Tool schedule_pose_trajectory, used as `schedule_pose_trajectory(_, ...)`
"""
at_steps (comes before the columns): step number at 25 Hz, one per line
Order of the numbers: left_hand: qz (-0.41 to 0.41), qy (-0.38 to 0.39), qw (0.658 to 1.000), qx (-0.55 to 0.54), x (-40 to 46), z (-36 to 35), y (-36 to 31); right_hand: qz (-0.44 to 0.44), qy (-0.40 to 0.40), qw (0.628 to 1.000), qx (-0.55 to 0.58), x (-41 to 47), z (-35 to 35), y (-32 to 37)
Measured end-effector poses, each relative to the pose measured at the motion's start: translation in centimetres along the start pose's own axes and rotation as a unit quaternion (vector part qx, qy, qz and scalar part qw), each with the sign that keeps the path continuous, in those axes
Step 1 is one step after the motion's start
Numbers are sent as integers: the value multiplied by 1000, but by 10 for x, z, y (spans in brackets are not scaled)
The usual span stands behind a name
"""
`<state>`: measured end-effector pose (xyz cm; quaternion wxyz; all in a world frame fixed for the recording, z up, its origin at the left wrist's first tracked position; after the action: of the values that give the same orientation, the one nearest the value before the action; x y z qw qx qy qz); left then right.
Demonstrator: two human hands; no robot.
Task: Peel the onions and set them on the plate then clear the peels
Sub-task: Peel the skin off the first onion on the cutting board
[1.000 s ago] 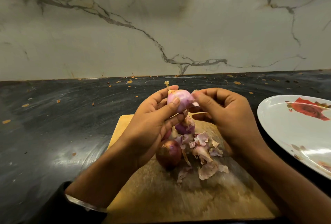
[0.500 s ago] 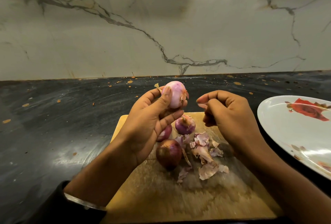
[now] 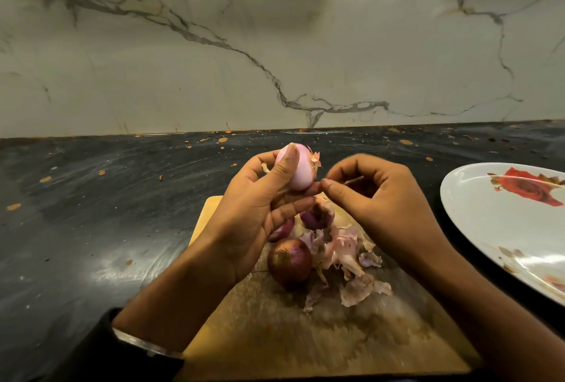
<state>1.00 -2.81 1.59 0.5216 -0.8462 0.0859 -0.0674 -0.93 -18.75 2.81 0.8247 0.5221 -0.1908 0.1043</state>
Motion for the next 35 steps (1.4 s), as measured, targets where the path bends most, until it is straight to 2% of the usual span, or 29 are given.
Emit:
schedule_pose_trajectory(5, 18, 6, 998, 52, -1, -3, 0, 40, 10, 992, 118, 0, -2, 3)
schedule_pose_trajectory(7, 18, 9, 998, 62, -2, -4, 0, 46, -10, 987, 153, -1, 0, 5)
schedule_pose_trajectory(18, 3, 14, 995, 98, -4, -5, -1, 72, -52, 983, 162, -1, 3, 3)
schedule_pose_trajectory(24, -9, 20, 996, 83, -5, -6, -3, 58, -19, 985, 164, -1, -2, 3)
schedule_pose_trajectory(35, -41, 21, 996, 80, -4, -5, -5, 62, -34, 982, 176, 1, 3, -1)
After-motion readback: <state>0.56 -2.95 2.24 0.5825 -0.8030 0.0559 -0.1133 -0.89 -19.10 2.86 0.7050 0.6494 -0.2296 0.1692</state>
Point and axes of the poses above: each hand's wrist, its own x-axis towards the middle knuckle, its own z-axis out of the back of the hand, y = z × x, the point moved 5 cm from there along x, towards the middle knuckle
